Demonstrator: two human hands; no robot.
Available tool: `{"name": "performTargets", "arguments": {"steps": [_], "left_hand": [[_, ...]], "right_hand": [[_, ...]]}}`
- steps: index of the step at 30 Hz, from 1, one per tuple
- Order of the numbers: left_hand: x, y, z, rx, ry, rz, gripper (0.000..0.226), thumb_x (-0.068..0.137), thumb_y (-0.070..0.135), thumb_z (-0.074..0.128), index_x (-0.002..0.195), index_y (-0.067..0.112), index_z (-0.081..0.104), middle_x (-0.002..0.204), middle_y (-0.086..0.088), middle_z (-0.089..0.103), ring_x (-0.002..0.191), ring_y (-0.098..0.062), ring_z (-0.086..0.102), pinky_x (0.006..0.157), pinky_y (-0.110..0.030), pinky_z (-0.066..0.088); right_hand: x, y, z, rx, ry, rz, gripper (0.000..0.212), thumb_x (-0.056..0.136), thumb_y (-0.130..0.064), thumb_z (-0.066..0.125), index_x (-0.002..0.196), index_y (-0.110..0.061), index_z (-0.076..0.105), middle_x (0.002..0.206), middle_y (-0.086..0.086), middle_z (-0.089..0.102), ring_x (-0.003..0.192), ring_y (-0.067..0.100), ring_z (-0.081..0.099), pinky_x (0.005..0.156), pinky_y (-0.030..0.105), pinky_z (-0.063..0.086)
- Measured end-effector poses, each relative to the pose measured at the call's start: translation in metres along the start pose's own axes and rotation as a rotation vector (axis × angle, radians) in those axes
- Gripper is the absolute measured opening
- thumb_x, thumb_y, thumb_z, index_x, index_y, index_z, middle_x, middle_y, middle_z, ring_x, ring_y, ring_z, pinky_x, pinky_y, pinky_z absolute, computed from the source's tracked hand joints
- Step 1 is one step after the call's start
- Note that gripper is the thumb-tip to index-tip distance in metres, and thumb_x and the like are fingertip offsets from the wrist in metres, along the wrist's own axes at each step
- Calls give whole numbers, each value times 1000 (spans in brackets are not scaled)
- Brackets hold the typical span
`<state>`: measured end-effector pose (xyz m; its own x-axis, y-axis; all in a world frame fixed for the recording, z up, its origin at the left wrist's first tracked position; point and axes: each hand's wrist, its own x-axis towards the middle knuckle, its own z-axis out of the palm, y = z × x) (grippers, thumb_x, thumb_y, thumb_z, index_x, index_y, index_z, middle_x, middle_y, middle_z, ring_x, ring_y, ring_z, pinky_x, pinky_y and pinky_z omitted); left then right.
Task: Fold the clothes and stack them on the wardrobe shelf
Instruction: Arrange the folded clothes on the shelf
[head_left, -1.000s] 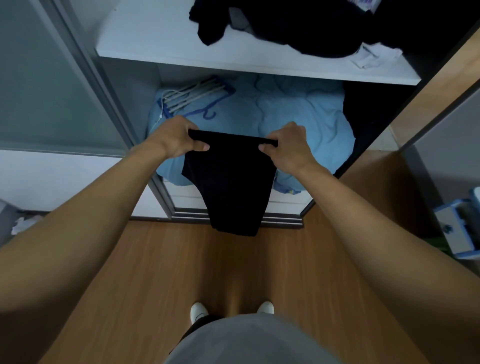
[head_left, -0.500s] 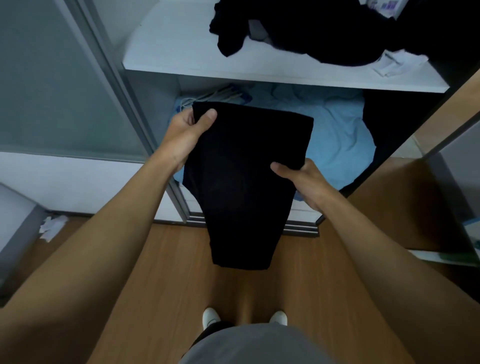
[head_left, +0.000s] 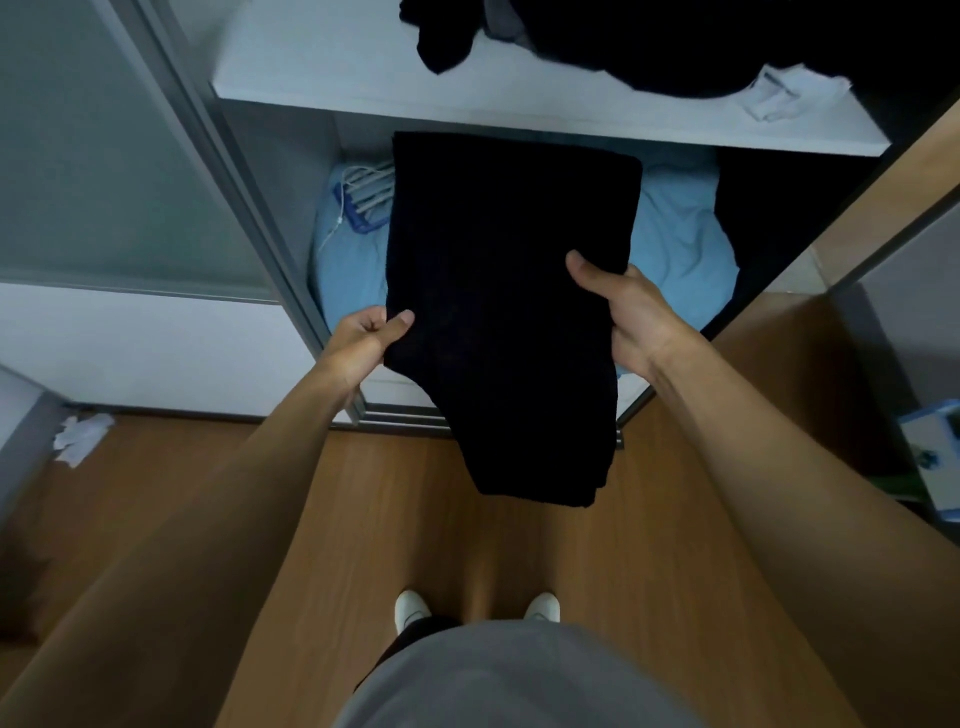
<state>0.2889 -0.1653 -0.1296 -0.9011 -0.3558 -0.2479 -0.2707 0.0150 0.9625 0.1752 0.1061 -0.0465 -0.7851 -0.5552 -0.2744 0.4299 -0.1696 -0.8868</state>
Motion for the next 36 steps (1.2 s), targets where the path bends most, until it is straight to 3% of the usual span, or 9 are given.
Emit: {"name": "performTargets", "arguments": {"steps": [6, 10, 14, 19, 21, 25, 29, 32, 36], "left_hand": [[6, 5, 11, -108, 4, -22, 11, 94, 15, 57, 92, 6, 63, 85, -9, 68, 81, -22, 64, 78, -32, 49], [2, 3, 6, -162, -65, -44, 45, 78, -11, 37, 85, 14, 74, 78, 1, 73, 77, -14, 65, 69, -21, 53], [0, 10, 4, -251, -53, -55, 45, 88, -16, 38, 91, 9, 75, 84, -2, 77, 82, -17, 70, 70, -21, 55], [-9, 15, 21, -482, -155, -182, 22, 103, 12, 48, 120, 7, 60, 82, -1, 64, 67, -11, 63, 58, -22, 53], [-10, 15, 31, -303, -13, -223, 11, 101, 17, 55, 105, 11, 63, 75, 0, 59, 62, -11, 57, 55, -23, 47], [-16, 18, 40, -84, 108, -166, 35, 104, 21, 46, 74, 18, 64, 59, 10, 63, 65, -15, 58, 55, -19, 46], [-19, 16, 26, -407, -245, -201, 78, 93, 75, 20, 132, 22, 64, 131, -2, 66, 122, -19, 62, 103, -32, 45], [-24, 12, 27, -310, -337, -92, 77, 88, 68, 46, 147, 19, 44, 143, -1, 56, 132, -17, 54, 109, -31, 40], [-23, 25, 48, -165, -133, -40, 38, 88, 30, 75, 121, 13, 66, 108, -4, 76, 105, -22, 70, 85, -26, 56]], "right_hand": [[-4, 1, -3, 82, 24, -25, 18, 87, -23, 74, 104, -17, 78, 113, 10, 74, 107, 24, 70, 84, 32, 57], [-5, -4, -3, 114, 5, -27, 19, 87, -24, 74, 104, -17, 78, 115, 10, 73, 109, 24, 69, 85, 33, 57], [-4, -7, 3, 84, -35, -13, 18, 87, -25, 74, 103, -18, 79, 113, 9, 74, 107, 24, 70, 85, 32, 57], [2, -5, 12, 101, -85, -7, 29, 79, -29, 80, 105, -17, 78, 112, 8, 74, 105, 22, 70, 88, 34, 56], [4, -4, 14, 100, -88, -5, 32, 77, -30, 82, 105, -18, 78, 113, 8, 74, 105, 22, 70, 88, 34, 56], [4, -1, 14, 112, -51, -12, 34, 78, -29, 82, 109, -16, 76, 117, 11, 72, 108, 25, 70, 88, 35, 56], [5, -1, 13, 121, 33, -46, 29, 88, -28, 73, 114, -16, 73, 120, 10, 72, 113, 25, 68, 93, 38, 55], [4, -2, 11, 113, 83, -20, 35, 90, -31, 71, 121, -15, 68, 119, 8, 72, 113, 24, 67, 97, 40, 54], [7, -10, 15, 48, 161, 70, 38, 91, -37, 68, 120, -12, 69, 116, 9, 73, 108, 24, 70, 93, 39, 56]]}}
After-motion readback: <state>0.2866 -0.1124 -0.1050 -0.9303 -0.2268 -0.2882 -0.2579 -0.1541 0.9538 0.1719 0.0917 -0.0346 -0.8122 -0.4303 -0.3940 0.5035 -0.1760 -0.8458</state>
